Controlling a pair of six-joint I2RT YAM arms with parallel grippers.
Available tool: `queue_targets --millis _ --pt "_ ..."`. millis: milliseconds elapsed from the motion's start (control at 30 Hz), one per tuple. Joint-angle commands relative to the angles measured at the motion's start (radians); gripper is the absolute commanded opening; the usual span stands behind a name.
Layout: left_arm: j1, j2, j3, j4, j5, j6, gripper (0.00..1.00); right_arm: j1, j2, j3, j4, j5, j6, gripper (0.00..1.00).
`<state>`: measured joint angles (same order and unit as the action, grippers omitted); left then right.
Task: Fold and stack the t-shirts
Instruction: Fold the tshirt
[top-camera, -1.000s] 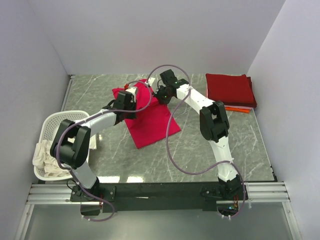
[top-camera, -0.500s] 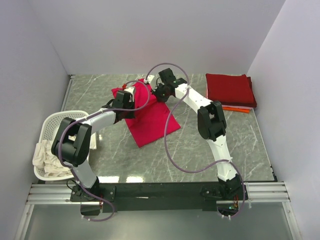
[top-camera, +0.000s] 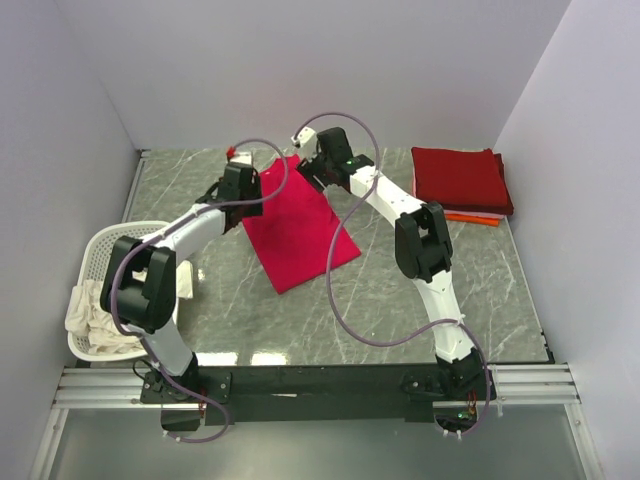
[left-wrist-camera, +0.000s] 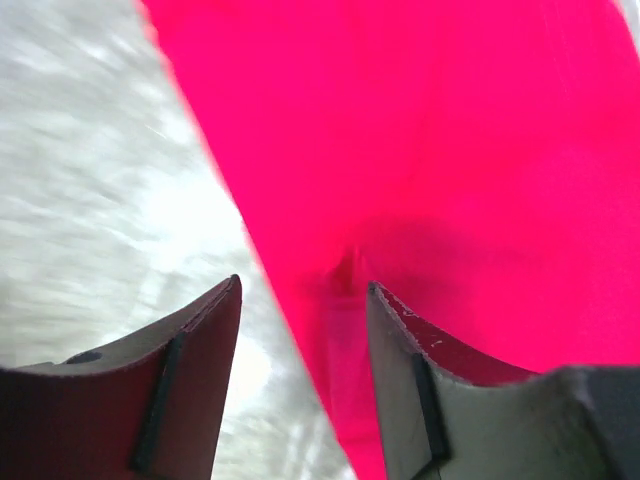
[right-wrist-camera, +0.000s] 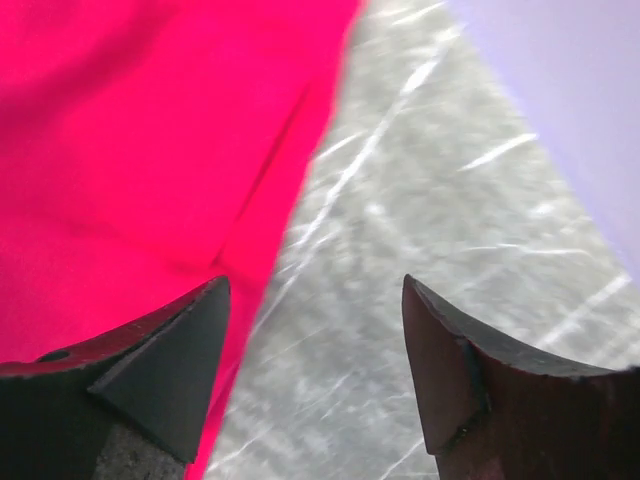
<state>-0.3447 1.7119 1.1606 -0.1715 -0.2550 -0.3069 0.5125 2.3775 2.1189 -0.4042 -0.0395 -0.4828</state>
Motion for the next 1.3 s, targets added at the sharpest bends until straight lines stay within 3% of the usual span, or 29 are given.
queue_targets --millis 0,100,133,200,233,300,367,467,533,800,1267 --pt "0.016 -0.073 0.097 -0.02 -0.123 0.054 0.58 -0.002 -0.038 0.018 0.131 0.119 0.064 0.76" --pt "0.015 -0.161 0.059 -0.034 0.047 0.179 0.57 -0.029 -0.154 -0.072 0.091 -0.063 0.009 0.76" --pt "0.015 -0.21 0.033 -0.025 0.171 0.237 0.57 -0.058 -0.19 -0.136 0.056 -0.177 -0.095 0.76" --pt "0.015 -0.244 -0.022 -0.046 0.247 0.253 0.57 -0.083 -0.282 -0.195 -0.097 -0.47 -0.248 0.76" --pt "0.012 -0.276 -0.039 -0.057 0.358 0.271 0.55 -0.095 -0.309 -0.251 -0.17 -0.544 -0.349 0.76" --pt "-0.02 -0.319 -0.125 -0.057 0.452 0.296 0.58 -0.101 -0.395 -0.342 -0.37 -0.655 -0.696 0.77" --pt "-0.069 -0.389 -0.185 -0.056 0.528 0.405 0.63 -0.103 -0.461 -0.518 -0.417 -0.657 -0.955 0.77" --pt "-0.195 -0.475 -0.31 -0.033 0.513 0.584 0.64 -0.103 -0.572 -0.741 -0.346 -0.628 -1.136 0.82" --pt "-0.244 -0.497 -0.389 -0.022 0.525 0.681 0.66 -0.092 -0.587 -0.801 -0.311 -0.587 -1.159 0.83" --pt "-0.37 -0.336 -0.424 0.016 0.415 0.717 0.64 -0.052 -0.534 -0.872 -0.162 -0.487 -1.123 0.79" --pt "-0.373 -0.184 -0.453 0.059 0.258 0.727 0.59 -0.023 -0.451 -0.858 -0.093 -0.375 -1.05 0.58"
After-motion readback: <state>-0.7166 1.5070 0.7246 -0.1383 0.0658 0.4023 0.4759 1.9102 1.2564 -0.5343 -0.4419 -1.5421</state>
